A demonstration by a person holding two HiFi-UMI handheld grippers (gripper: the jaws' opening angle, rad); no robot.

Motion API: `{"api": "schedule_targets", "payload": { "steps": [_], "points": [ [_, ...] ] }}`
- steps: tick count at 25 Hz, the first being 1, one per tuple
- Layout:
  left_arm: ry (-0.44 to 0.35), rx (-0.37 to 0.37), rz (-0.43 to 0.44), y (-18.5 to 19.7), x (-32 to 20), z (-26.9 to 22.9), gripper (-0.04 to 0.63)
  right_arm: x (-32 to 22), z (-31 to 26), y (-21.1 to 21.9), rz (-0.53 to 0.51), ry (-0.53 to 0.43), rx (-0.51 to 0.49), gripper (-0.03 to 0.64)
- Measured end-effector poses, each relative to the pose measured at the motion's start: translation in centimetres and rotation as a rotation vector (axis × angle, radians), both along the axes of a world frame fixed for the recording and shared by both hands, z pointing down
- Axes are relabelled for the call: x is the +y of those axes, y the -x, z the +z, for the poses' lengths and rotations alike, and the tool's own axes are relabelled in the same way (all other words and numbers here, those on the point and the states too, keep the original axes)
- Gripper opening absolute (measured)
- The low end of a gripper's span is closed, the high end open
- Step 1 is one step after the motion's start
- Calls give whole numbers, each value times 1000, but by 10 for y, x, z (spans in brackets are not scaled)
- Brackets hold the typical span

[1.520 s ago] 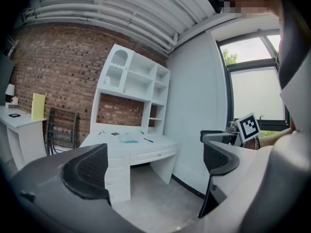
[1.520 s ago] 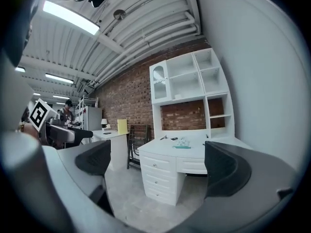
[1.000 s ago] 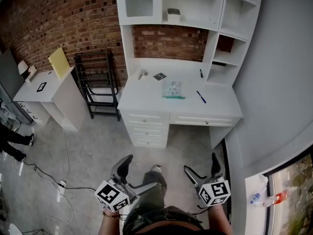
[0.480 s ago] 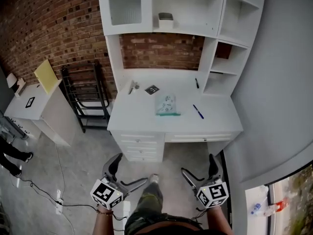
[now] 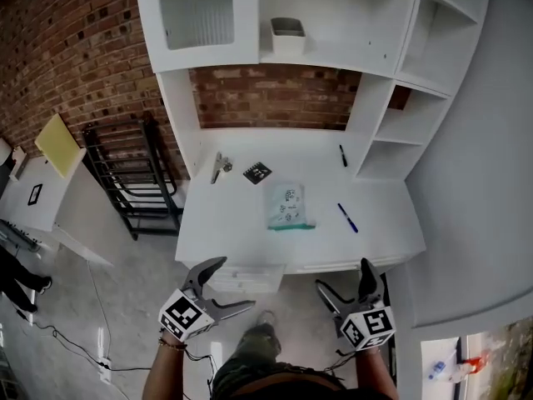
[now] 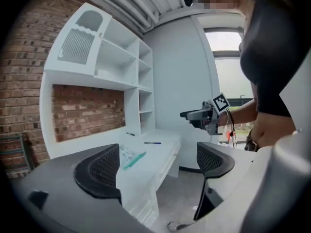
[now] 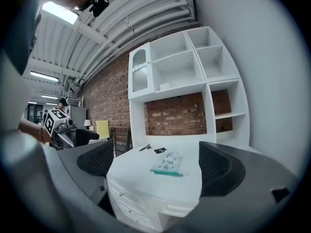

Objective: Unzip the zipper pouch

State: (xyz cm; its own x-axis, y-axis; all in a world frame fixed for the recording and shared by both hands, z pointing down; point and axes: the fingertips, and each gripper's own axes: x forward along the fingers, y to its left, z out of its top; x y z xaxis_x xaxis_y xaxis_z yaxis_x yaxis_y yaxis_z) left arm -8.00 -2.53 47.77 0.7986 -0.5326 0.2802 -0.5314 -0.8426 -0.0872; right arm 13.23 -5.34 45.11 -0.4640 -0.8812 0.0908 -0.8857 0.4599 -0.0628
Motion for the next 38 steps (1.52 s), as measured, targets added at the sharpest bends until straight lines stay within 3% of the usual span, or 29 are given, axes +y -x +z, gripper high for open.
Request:
{"api": "schedule_targets", "payload": {
  "steps": [2, 7, 10, 13, 16, 22, 26, 38],
  "points": [
    [9, -51, 42, 2, -33, 7, 491, -31, -2, 4, 8, 13, -8, 546],
    [13, -268, 220, -5, -93, 42, 453, -89, 6, 16, 22, 53, 2, 543],
    [48, -269, 301, -14, -122, 62, 436, -113, 15, 20, 22, 68, 5, 540],
    [62, -290, 326, -20, -154, 82, 407, -137, 20, 21, 28, 80, 6, 534],
    [31, -374, 347, -25, -184, 104, 286, -159, 26, 19, 52, 95, -2, 528],
    [143, -454, 474, -44, -214, 152, 281, -188, 38, 19, 72, 116, -10, 511],
    [96, -600, 547, -50, -234, 179, 275, -194, 42, 14, 93, 119, -6, 505],
    [239, -799, 646, -57, -256, 229, 193, -193, 53, -26, 171, 151, -38, 497]
  ]
}}
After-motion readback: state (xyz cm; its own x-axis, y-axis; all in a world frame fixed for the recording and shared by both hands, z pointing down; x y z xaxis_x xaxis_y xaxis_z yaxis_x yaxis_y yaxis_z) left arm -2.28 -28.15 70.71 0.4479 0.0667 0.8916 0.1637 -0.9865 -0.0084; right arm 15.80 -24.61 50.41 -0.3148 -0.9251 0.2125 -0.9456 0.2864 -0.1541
